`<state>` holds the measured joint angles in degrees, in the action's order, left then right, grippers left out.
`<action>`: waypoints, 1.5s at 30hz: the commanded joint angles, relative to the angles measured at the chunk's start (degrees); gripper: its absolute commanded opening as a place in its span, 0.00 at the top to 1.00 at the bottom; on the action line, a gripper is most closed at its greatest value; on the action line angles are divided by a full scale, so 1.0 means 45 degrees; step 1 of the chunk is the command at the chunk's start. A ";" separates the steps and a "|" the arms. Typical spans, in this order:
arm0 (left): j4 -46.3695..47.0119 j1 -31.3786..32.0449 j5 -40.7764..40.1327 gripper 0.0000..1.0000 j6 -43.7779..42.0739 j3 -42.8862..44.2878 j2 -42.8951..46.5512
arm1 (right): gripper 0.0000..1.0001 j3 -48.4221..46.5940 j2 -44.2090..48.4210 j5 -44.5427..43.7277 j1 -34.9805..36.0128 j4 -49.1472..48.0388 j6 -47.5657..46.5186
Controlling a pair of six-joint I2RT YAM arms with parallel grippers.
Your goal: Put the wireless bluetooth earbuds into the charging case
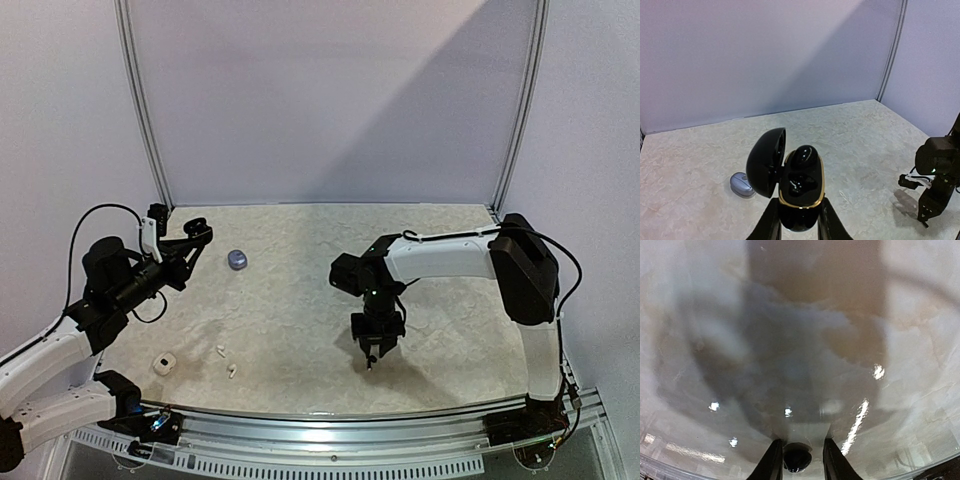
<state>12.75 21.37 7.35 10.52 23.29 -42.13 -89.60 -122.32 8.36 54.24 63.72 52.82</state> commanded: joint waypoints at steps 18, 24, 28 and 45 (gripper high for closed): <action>0.0225 -0.0076 0.0240 1.00 -0.0129 -0.0197 0.0026 | 0.76 0.0324 -0.0682 0.0798 0.0402 0.0178 -0.0048; 0.0232 -0.0070 0.0250 1.00 -0.0132 -0.0201 0.0014 | 0.88 0.0084 -0.0730 0.0437 0.0389 0.0263 -0.0179; 0.0337 -0.0080 0.0481 1.00 -0.0209 -0.0205 0.0006 | 0.94 -0.0763 -0.0623 -0.0292 0.0407 0.0545 -0.0605; 0.2613 0.0103 0.2842 1.00 -0.2065 -0.0722 0.0512 | 1.00 -0.4881 0.2047 -0.4599 0.3456 -1.2305 -0.8742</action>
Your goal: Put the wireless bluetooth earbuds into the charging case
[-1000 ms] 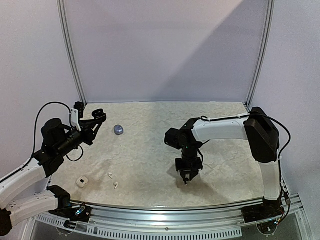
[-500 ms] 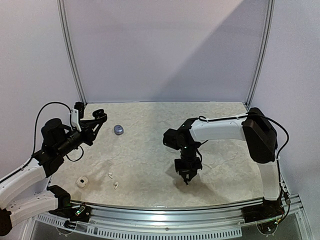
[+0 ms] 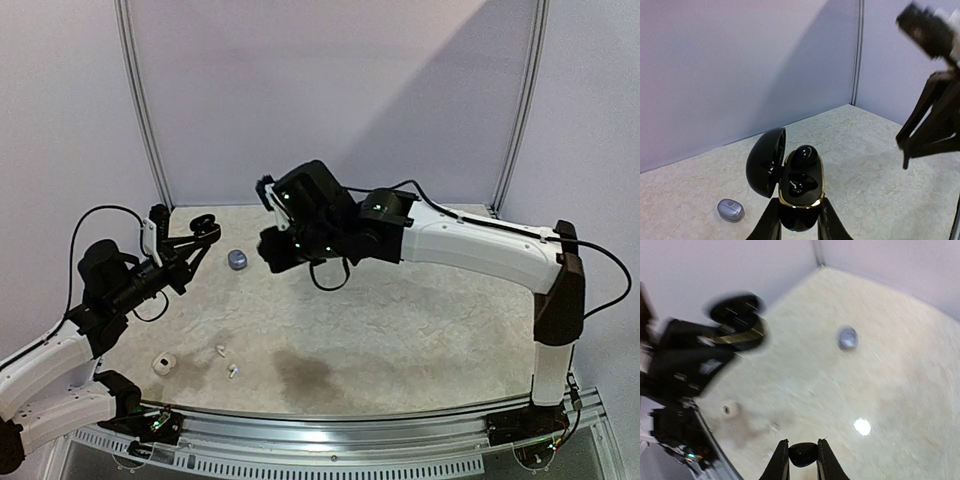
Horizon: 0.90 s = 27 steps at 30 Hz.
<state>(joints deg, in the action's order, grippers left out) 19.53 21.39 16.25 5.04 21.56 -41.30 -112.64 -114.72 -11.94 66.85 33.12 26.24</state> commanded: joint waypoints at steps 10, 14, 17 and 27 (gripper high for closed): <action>0.1802 0.0169 0.1292 1.00 -0.1542 -0.0629 0.0763 | 1.00 -0.0317 -0.1253 0.1094 0.1235 -0.9693 -0.3610; 0.1960 0.0169 0.1506 1.00 -0.1493 -0.0685 0.0835 | 1.00 -0.0579 -0.1692 0.0934 0.1235 -0.9783 -0.3718; 0.2043 0.0179 0.1702 1.00 -0.1420 -0.0690 0.0821 | 1.00 -0.0724 -0.1912 0.0779 0.1222 -0.9718 -0.3863; 0.2061 0.0172 0.1779 1.00 -0.1296 -0.0707 0.0779 | 1.00 -0.0742 -0.1976 -0.0126 0.1189 -0.9216 -0.3865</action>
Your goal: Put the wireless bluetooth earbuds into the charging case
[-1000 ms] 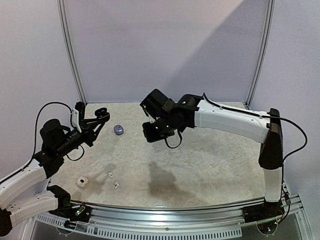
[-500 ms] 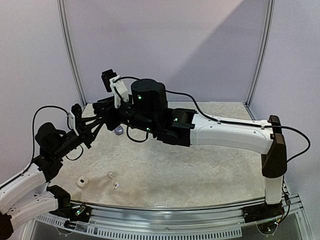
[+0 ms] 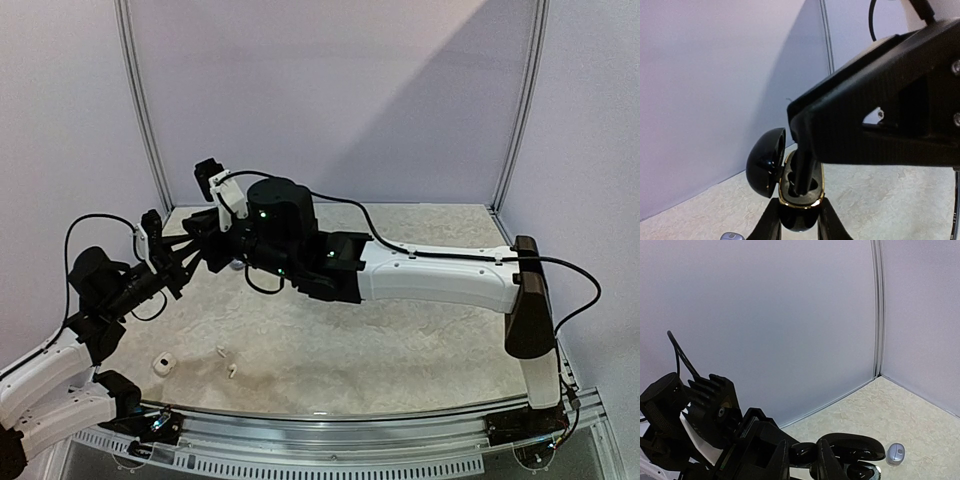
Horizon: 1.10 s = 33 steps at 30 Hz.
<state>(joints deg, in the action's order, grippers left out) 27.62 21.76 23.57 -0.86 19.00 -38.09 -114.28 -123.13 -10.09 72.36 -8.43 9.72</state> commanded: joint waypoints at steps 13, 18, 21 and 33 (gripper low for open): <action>0.0289 0.0096 0.0095 1.00 0.0157 -0.0123 0.0124 | 1.00 -0.0370 -0.0389 -0.0609 -0.0163 0.0650 -0.0011; 0.0289 0.0096 0.0094 1.00 0.0153 -0.0122 0.0134 | 1.00 -0.0328 -0.0457 -0.0596 -0.0236 0.0841 0.0113; 0.0303 0.0096 0.0094 1.00 0.0146 -0.0122 0.0115 | 1.00 -0.0332 -0.0525 -0.0538 -0.0257 0.0927 0.0153; 0.0322 0.0067 -0.0002 1.00 0.0154 -0.0122 0.0168 | 1.00 0.0200 -0.0390 -0.0669 -0.0434 0.0966 0.0618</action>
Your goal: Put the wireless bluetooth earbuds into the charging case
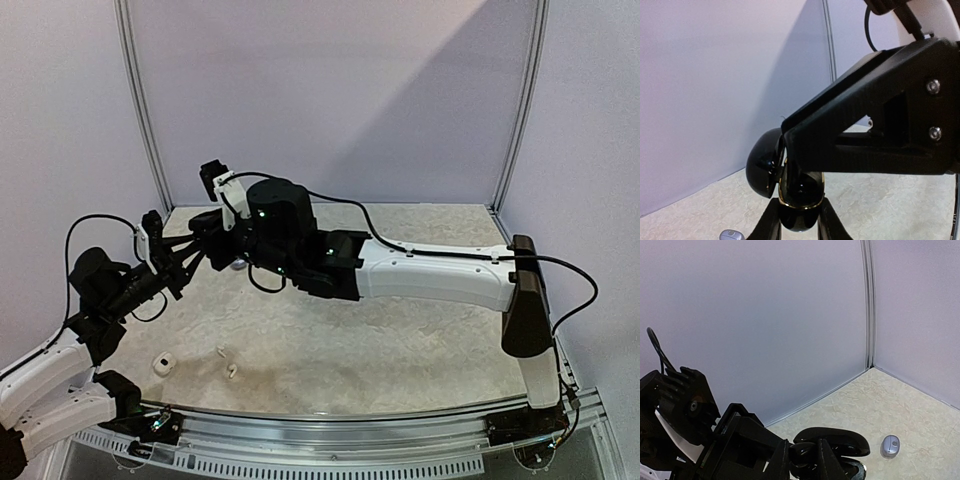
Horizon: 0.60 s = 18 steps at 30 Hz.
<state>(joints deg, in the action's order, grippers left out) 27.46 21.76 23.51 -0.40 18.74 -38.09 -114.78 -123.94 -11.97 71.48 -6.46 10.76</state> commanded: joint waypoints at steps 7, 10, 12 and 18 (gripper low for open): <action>0.0324 0.0067 0.0010 1.00 0.0039 -0.0063 0.0163 | 1.00 0.0322 -0.0181 0.0015 -0.0251 0.0540 0.0365; 0.0298 0.0077 -0.0020 1.00 0.0050 -0.0064 0.0138 | 1.00 0.0182 -0.0360 0.0471 -0.0254 0.0579 0.0414; 0.0285 0.0068 -0.0027 1.00 0.0047 -0.0048 0.0162 | 1.00 0.0142 -0.0438 0.0481 -0.0252 0.0718 0.0447; 0.0283 0.0067 -0.0067 1.00 0.0060 -0.0047 0.0153 | 0.99 0.0136 -0.0512 0.0532 -0.0243 0.0951 0.0505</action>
<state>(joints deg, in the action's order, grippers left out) 27.16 21.76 23.14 -0.43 18.74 -38.09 -114.56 -124.05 -10.13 70.87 -5.56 12.40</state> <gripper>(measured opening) 0.211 0.166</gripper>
